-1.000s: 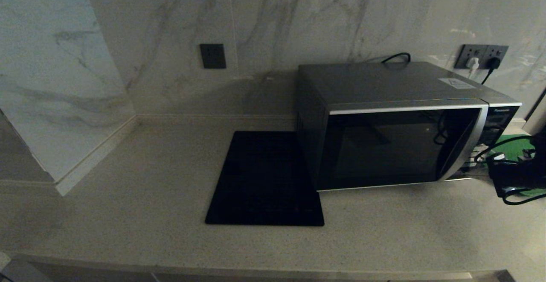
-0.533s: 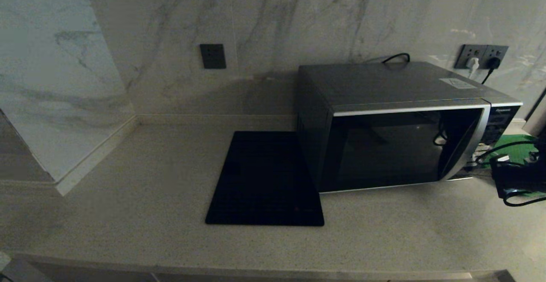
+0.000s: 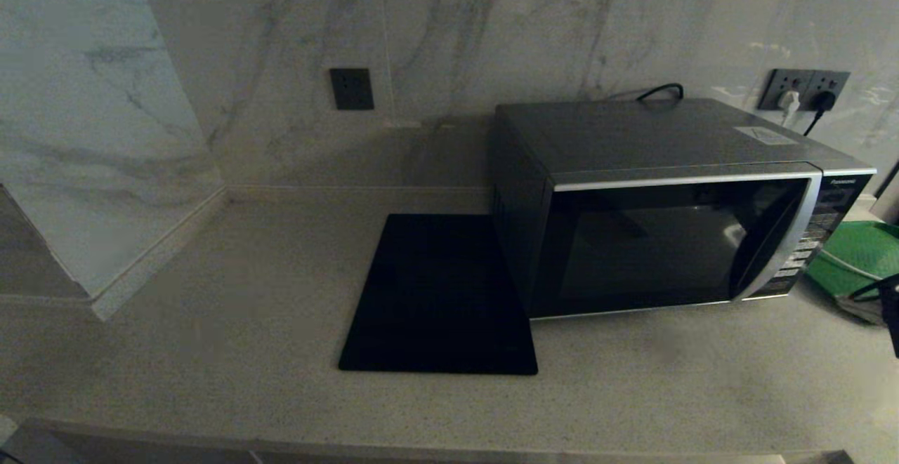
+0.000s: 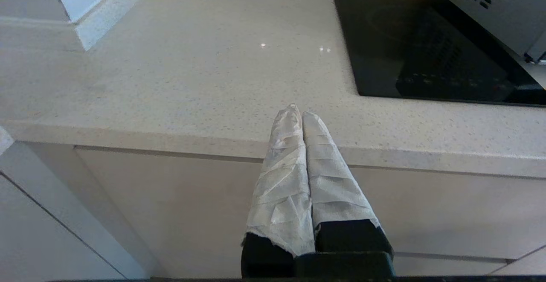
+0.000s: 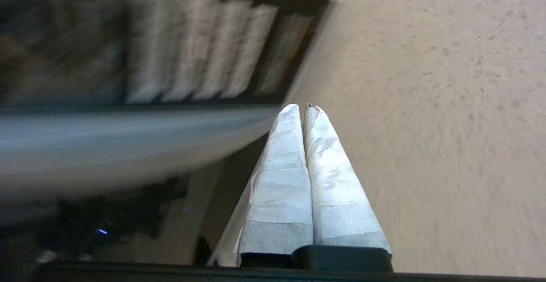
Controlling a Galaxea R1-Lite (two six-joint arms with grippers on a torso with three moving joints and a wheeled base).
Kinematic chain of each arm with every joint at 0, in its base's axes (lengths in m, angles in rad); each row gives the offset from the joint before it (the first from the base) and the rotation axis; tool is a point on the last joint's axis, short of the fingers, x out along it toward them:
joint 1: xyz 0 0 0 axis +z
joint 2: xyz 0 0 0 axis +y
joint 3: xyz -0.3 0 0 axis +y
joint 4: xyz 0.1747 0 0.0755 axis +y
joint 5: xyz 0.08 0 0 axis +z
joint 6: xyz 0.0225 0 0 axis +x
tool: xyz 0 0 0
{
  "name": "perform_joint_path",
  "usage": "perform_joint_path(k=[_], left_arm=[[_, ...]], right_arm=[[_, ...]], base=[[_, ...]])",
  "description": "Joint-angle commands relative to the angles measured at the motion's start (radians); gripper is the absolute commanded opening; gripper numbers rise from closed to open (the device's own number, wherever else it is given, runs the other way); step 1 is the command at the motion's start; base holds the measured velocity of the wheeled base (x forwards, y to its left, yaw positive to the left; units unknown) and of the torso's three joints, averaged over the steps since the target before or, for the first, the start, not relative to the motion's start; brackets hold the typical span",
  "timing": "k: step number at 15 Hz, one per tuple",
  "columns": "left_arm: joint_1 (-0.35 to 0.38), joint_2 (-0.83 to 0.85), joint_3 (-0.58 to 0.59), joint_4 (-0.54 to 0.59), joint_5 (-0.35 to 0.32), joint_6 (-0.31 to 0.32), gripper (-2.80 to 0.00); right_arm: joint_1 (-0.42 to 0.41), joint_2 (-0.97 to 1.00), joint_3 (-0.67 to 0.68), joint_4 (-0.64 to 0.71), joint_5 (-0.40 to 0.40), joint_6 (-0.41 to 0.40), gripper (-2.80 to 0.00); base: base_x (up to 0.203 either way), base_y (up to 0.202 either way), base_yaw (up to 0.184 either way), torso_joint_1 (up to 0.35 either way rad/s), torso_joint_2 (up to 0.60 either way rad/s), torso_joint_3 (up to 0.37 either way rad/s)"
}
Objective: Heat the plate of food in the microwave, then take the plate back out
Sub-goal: Open the microwave oven
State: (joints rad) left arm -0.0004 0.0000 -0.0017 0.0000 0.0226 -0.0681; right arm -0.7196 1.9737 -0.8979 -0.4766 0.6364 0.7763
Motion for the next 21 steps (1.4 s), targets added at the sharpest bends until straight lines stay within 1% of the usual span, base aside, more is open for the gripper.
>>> perform_joint_path(k=[1,2,3,4,5,6,8,9,10,11,13,15,16,17,18,19,21], left_arm=[[0.0,0.0,0.0,0.0,0.0,-0.001,-2.8],[0.0,0.0,0.0,0.0,0.0,-0.001,-2.8],[0.0,0.0,0.0,0.0,0.0,-0.001,-2.8],[0.0,0.0,0.0,0.0,0.0,-0.001,-2.8],[0.0,0.0,0.0,0.0,0.0,-0.001,-2.8],[0.0,0.0,0.0,0.0,0.0,0.001,-2.8],[0.0,0.0,0.0,0.0,0.0,-0.001,-2.8],[0.0,0.0,0.0,0.0,0.0,0.001,-2.8],[0.0,0.0,0.0,0.0,0.0,-0.001,-2.8],[0.0,0.0,0.0,0.0,0.0,-0.001,-2.8],[0.0,0.0,0.0,0.0,0.0,-0.001,-2.8],[0.0,0.0,0.0,0.0,0.0,-0.001,-2.8],[0.0,0.0,0.0,0.0,0.0,-0.001,-2.8],[0.0,0.0,0.0,0.0,0.0,-0.001,-2.8],[0.0,0.0,0.0,0.0,0.0,-0.001,-2.8],[0.0,0.0,0.0,0.0,0.0,-0.001,-2.8],[0.0,0.0,0.0,0.0,0.0,-0.001,-2.8]], right_arm=[[-0.057,-0.195,0.107,-0.01,0.0,-0.05,-2.8],[-0.074,-0.256,0.149,-0.014,-0.003,-0.095,-2.8],[-0.084,-0.319,0.201,-0.016,-0.016,-0.162,-2.8],[-0.089,-0.375,0.251,-0.017,-0.05,-0.24,-2.8],[-0.093,-0.436,0.287,-0.018,-0.106,-0.313,-2.8],[-0.094,-0.495,0.307,-0.019,-0.159,-0.367,-2.8],[-0.089,-0.606,0.312,-0.027,-0.233,-0.449,-2.8],[-0.066,-0.665,0.307,-0.026,-0.271,-0.471,-2.8],[-0.018,-0.72,0.301,-0.013,-0.316,-0.485,-2.8],[0.069,-0.774,0.292,0.015,-0.38,-0.5,-2.8],[0.275,-0.867,0.27,0.113,-0.536,-0.534,-2.8],[0.513,-0.973,0.24,0.275,-0.722,-0.555,-2.8],[0.598,-1.046,0.222,0.366,-0.804,-0.563,-2.8],[0.648,-1.118,0.205,0.452,-0.869,-0.571,-2.8],[0.661,-1.175,0.195,0.509,-0.909,-0.576,-2.8],[0.673,-1.228,0.191,0.561,-0.939,-0.58,-2.8],[0.704,-1.318,0.188,0.694,-0.971,-0.591,-2.8]], base=[[0.0,0.0,0.0,0.0,0.0,0.0],[0.0,0.0,0.0,0.0,0.0,0.0],[0.0,0.0,0.0,0.0,0.0,0.0],[0.0,0.0,0.0,0.0,0.0,0.0],[0.0,0.0,0.0,0.0,0.0,0.0],[0.0,0.0,0.0,0.0,0.0,0.0],[0.0,0.0,0.0,0.0,0.0,0.0],[0.0,0.0,0.0,0.0,0.0,0.0],[0.0,0.0,0.0,0.0,0.0,0.0],[0.0,0.0,0.0,0.0,0.0,0.0],[0.0,0.0,0.0,0.0,0.0,0.0],[0.0,0.0,0.0,0.0,0.0,0.0],[0.0,0.0,0.0,0.0,0.0,0.0],[0.0,0.0,0.0,0.0,0.0,0.0],[0.0,0.0,0.0,0.0,0.0,0.0],[0.0,0.0,0.0,0.0,0.0,0.0],[0.0,0.0,0.0,0.0,0.0,0.0]])
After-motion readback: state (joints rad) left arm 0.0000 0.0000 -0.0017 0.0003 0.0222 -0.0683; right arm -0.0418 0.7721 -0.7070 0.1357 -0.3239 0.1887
